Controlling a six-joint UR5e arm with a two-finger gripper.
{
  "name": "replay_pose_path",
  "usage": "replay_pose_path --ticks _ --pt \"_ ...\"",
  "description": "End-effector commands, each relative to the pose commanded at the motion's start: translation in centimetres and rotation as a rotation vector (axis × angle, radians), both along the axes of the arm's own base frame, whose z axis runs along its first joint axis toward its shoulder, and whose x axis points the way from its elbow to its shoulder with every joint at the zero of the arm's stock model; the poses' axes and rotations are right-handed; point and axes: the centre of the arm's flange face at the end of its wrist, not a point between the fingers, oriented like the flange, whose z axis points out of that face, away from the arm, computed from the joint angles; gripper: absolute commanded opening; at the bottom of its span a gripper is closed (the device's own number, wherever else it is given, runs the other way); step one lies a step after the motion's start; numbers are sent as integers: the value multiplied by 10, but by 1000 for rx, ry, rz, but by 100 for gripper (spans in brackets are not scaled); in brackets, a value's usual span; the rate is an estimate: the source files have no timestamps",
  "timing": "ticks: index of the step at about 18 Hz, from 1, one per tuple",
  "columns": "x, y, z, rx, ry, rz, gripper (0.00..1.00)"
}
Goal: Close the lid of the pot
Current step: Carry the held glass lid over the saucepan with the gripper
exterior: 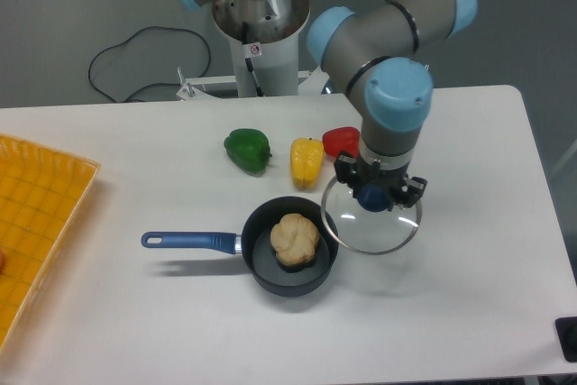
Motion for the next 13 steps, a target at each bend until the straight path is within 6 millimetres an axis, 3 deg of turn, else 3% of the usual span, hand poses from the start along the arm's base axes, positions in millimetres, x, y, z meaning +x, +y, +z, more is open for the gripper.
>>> replay_pose_path --ticks 13 --pt "52 41 2 5 8 -8 42"
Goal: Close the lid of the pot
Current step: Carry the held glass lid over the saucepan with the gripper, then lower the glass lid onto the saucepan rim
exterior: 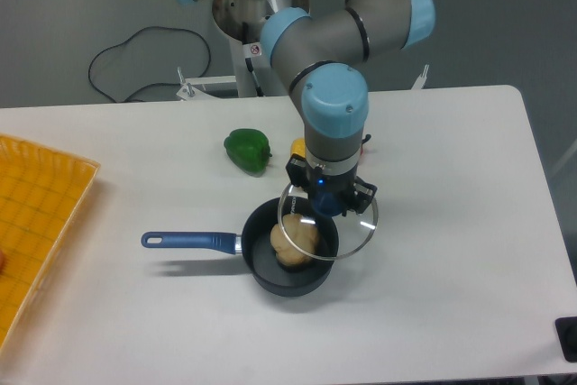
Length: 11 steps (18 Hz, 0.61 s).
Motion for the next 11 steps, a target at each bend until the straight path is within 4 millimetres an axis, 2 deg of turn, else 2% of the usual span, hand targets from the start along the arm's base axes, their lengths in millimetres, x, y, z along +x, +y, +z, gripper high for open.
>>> replay_pose_path --ticks 5,11 --pt "15 13 -16 -13 -18 3 42" --pt "27 20 -21 2 -5 2 42"
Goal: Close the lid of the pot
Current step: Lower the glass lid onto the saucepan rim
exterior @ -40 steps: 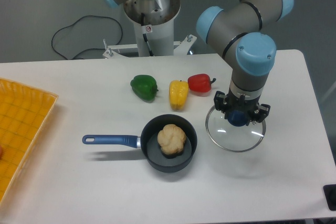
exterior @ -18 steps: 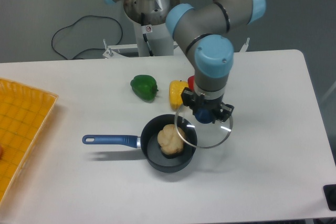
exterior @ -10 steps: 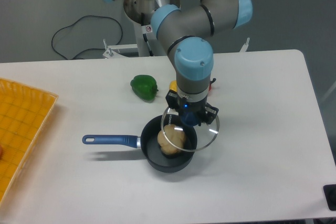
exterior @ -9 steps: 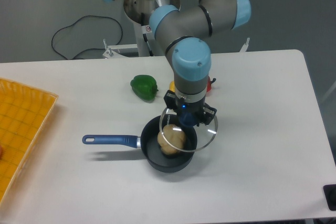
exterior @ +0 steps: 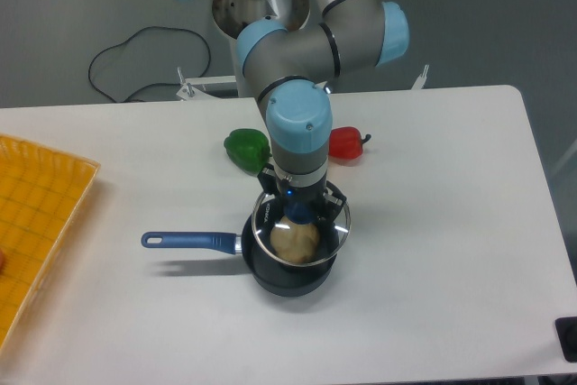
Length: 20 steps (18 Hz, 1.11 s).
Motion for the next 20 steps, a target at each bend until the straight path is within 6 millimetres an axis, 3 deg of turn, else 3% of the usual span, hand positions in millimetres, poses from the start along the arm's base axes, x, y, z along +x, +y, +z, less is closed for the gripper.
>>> replay_pose_path --ticks 9,20 --pt "11 6 -7 20 18 1 42" --pt "10 10 -16 12 11 11 42"
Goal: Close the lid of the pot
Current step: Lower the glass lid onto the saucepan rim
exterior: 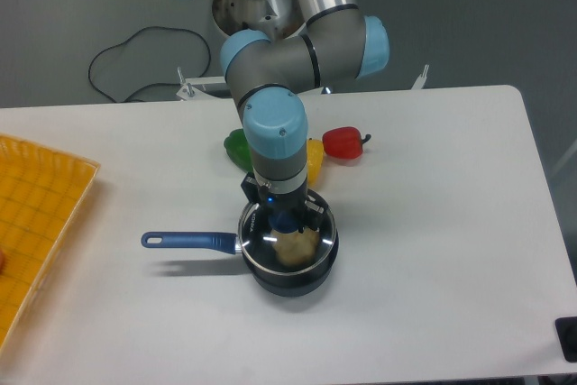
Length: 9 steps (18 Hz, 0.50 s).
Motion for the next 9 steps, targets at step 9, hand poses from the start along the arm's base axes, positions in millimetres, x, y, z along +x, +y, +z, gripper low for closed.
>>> replay_pose_path --ticks 9 --pt "-1 3 1 1 3 2 42"
